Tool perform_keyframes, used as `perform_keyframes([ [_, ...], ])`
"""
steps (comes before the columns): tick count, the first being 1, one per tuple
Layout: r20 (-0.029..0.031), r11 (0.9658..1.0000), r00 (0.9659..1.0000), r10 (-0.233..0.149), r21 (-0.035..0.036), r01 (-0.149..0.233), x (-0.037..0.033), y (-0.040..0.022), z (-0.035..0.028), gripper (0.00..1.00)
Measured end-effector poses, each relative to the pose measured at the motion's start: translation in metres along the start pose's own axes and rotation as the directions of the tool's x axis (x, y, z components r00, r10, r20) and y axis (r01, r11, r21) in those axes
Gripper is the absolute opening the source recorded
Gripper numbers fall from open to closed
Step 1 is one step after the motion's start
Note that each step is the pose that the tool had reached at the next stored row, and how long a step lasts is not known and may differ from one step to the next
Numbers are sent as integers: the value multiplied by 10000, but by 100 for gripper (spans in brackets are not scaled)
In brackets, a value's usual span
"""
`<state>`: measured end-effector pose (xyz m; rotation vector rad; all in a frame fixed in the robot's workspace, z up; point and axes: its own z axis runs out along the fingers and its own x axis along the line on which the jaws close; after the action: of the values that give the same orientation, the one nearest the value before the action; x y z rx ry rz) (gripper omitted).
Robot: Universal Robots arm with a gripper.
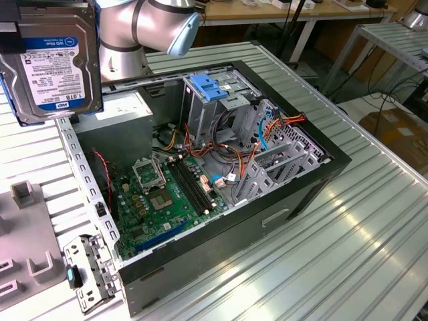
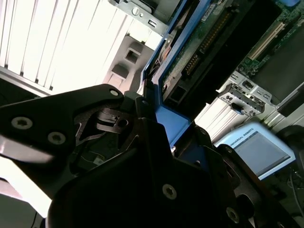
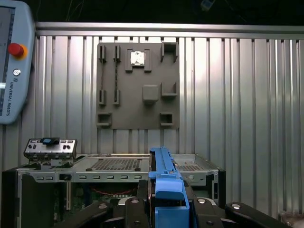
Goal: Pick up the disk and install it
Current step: 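Pick up the disk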
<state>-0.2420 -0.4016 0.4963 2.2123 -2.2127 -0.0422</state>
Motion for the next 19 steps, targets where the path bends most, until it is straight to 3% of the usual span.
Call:
perform_keyframes([
  [9,1,10000,10000,0,0,0,15,-172,-5,37],
  [15,-1,10000,10000,-1,-1,1,30,-330,-10,37],
  [19,0,10000,10000,0,0,0,47,-362,-10,37],
])
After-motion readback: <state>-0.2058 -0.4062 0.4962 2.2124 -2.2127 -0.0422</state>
